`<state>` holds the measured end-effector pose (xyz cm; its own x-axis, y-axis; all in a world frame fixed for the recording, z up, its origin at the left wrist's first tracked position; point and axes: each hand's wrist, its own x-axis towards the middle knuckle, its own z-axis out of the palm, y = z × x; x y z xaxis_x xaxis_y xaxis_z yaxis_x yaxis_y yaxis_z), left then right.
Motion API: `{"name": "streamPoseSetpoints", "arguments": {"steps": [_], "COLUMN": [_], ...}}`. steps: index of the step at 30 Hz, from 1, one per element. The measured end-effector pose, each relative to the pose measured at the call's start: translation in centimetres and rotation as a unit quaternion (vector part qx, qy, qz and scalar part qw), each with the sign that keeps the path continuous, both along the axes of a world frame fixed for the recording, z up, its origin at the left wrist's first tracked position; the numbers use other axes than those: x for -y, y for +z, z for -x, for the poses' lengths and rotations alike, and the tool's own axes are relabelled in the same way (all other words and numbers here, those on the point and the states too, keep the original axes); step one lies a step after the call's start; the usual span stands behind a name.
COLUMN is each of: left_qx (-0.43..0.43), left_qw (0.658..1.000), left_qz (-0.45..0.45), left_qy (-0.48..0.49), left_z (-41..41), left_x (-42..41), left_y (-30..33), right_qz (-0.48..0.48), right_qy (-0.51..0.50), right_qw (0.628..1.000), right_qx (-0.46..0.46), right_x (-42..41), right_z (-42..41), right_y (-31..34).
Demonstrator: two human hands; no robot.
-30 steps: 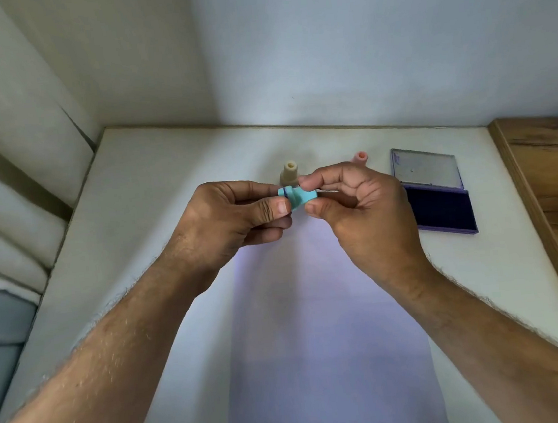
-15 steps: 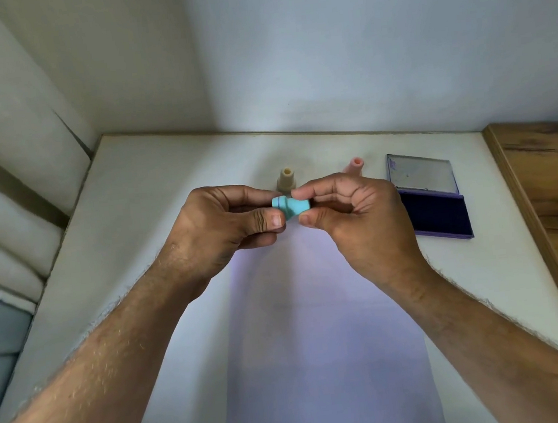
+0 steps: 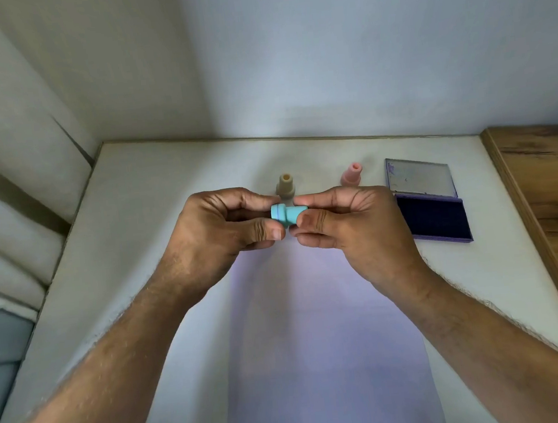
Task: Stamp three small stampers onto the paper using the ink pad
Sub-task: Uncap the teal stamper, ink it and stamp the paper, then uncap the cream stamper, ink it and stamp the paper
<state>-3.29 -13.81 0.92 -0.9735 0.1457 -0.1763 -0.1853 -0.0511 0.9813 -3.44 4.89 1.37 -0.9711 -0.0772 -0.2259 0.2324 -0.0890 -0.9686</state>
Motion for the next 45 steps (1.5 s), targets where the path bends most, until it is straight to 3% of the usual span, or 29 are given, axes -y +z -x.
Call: {"name": "streamPoseSetpoints", "arguments": {"steps": [4,13,17,23,24,26,28,30,35,41,45], "left_qx": [-0.017,-0.069,-0.116,-0.098,-0.094,-0.088,-0.080,-0.072,-0.072,-0.064,-0.055], "left_qw": [0.999,0.964,0.953,0.961,0.957,0.948,0.942,0.938,0.934,0.938,0.942], "left_qz": [0.039,0.249,0.278,0.243,0.252,0.280,0.301,0.317,0.328,0.313,0.302], "left_qy": [0.033,0.056,0.046,0.094,0.106,0.121,0.125,0.119,0.120,0.132,0.137], "left_z": [-0.1,-0.6,-0.8,-0.2,-0.1,0.0,0.1,0.1,0.2,0.4,0.4], "left_x": [-0.8,-2.3,-2.0,-1.5,-1.4,-1.3,-1.3,-1.4,-1.4,-1.2,-1.2], "left_y": [0.0,0.2,0.6,0.8,0.8,0.7,0.6,0.5,0.4,0.6,0.7], "right_qz": [0.038,0.098,0.121,0.139,0.105,-0.079,-0.277,-0.377,-0.491,-0.566,-0.556], "right_qy": [-0.006,-0.018,-0.013,-0.074,-0.097,-0.125,-0.120,-0.093,-0.047,-0.027,-0.033], "right_qw": [0.997,0.966,0.960,0.964,0.973,0.987,0.952,0.918,0.861,0.807,0.812], "right_qx": [0.068,0.240,0.254,0.213,0.180,0.060,-0.047,-0.085,-0.124,-0.165,-0.175], "right_x": [-0.1,-0.7,-0.8,-0.6,-0.8,-1.6,-2.1,-2.1,-0.9,-1.0,-0.8], "right_z": [0.2,0.2,0.1,0.6,0.8,1.7,2.7,3.6,4.9,5.5,5.3], "right_y": [0.3,1.0,1.0,1.2,1.3,1.6,1.8,1.8,-0.1,-1.1,-0.6]}}
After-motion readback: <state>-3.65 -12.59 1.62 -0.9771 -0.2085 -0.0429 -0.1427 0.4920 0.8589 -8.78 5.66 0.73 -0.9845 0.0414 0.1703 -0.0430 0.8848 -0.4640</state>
